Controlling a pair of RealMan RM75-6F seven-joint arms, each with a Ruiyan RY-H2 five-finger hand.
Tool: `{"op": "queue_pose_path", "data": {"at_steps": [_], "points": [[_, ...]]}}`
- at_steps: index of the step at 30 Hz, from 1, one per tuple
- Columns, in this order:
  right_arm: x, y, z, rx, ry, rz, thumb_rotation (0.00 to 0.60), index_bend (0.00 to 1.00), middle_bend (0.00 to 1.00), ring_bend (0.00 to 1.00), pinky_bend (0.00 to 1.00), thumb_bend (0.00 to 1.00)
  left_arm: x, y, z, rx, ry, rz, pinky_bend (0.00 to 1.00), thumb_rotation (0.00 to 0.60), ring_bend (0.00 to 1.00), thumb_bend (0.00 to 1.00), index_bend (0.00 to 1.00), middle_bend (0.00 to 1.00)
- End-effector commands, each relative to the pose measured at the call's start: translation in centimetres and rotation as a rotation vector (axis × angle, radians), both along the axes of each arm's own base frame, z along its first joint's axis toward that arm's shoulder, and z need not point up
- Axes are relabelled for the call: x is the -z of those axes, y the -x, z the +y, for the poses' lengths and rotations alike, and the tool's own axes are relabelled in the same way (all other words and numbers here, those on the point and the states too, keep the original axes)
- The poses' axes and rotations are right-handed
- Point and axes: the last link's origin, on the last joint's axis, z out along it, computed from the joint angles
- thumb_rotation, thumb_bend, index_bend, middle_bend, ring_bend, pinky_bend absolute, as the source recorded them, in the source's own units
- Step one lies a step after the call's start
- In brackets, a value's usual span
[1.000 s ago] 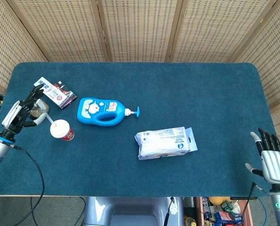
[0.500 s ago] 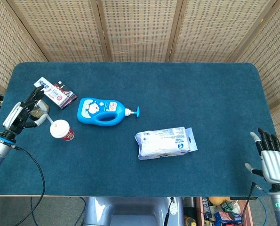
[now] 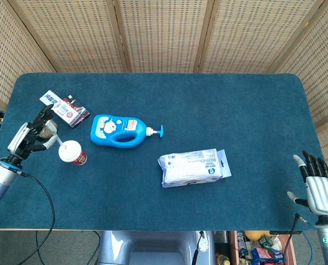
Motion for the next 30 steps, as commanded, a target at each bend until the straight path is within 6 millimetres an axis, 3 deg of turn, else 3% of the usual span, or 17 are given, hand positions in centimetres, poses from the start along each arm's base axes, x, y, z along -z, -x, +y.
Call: {"op": "queue_pose_path", "data": {"at_steps": [1,12,26,28,30], "points": [[0.0,0.0,0.0,0.000,0.000,-0.001,0.600,0.00,0.00,0.00,0.00,0.00,1.0,0.6,-0.1,-0.028,0.018,-0.013,0.00,0.600,0.00,0.44,0.55,0.00],[-0.2,0.1,0.0,0.005,0.004,-0.010,0.600,0.00,0.00,0.00,0.00,0.00,3.0,2.4,0.0,-0.077,0.044,0.003,0.00,0.600,0.00,0.44,0.55,0.00],[-0.3,0.1,-0.1,0.006,0.005,-0.011,0.600,0.00,0.00,0.00,0.00,0.00,3.8,2.9,-0.1,-0.077,0.079,0.035,0.00,0.600,0.00,0.44,0.55,0.00],[-0.3,0.1,-0.1,0.005,0.005,-0.011,0.600,0.00,0.00,0.00,0.00,0.00,3.6,3.0,-0.1,-0.073,0.071,0.056,0.00,0.600,0.00,0.44,0.49,0.00],[-0.2,0.1,0.0,0.004,0.004,-0.011,0.600,0.00,0.00,0.00,0.00,0.00,3.6,3.0,-0.2,-0.068,0.074,0.070,0.00,0.600,0.00,0.44,0.29,0.00]]}}
